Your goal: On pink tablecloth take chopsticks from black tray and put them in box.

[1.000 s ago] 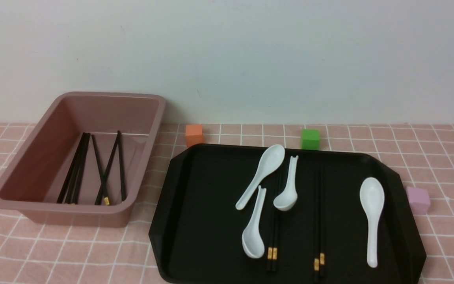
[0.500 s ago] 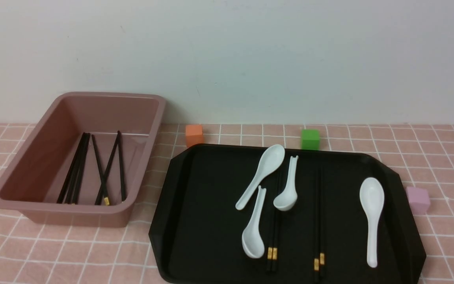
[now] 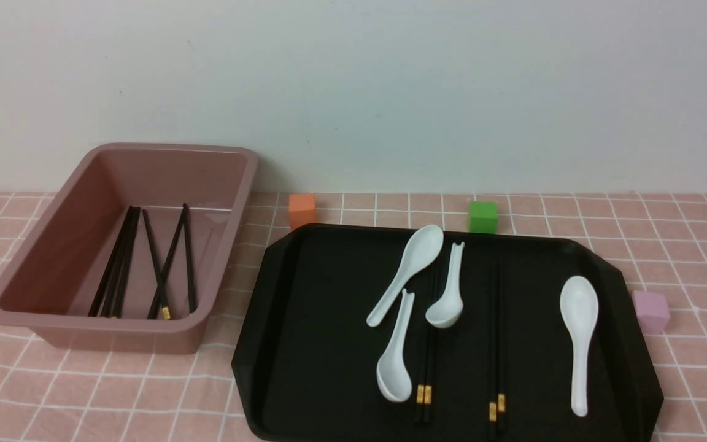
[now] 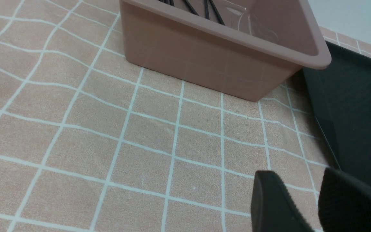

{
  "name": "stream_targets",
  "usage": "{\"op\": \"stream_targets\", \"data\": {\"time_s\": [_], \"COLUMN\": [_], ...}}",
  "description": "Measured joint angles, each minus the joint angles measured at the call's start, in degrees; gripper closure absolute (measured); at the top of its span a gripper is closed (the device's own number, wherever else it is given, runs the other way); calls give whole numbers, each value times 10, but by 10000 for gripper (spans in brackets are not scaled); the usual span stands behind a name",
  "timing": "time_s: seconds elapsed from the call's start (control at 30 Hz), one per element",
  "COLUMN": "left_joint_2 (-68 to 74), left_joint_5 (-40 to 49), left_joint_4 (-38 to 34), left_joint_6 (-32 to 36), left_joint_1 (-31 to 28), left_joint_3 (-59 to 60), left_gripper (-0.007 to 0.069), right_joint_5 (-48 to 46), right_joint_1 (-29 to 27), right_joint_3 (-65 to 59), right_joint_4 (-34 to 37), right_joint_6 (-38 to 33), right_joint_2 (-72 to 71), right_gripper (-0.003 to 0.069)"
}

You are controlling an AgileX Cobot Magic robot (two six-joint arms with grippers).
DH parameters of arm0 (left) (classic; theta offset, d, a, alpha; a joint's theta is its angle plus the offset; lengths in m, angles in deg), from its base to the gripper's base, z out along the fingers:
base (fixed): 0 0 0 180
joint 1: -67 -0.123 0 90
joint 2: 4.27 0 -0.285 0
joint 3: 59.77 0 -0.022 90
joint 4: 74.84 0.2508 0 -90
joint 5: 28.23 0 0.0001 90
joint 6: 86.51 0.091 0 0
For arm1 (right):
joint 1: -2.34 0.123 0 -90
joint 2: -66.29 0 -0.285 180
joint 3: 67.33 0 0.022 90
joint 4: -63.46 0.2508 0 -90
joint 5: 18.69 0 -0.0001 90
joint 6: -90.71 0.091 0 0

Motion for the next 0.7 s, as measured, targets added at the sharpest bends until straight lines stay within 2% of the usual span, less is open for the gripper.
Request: {"op": "stream_targets", "data": {"time_s": [0.7], "left_joint_2": [0], "left_joint_5": [0], "left_joint_4": [0], "left_joint_6": [0], "left_joint_1": [0], "left_joint_3": [0], "left_gripper": [386], "right_joint_5": [0], "right_joint_1": [0], "right_joint_3": [0], "right_joint_4": [0], "right_joint_6": [0], "right_joint_2": [0], "right_gripper": [632]}}
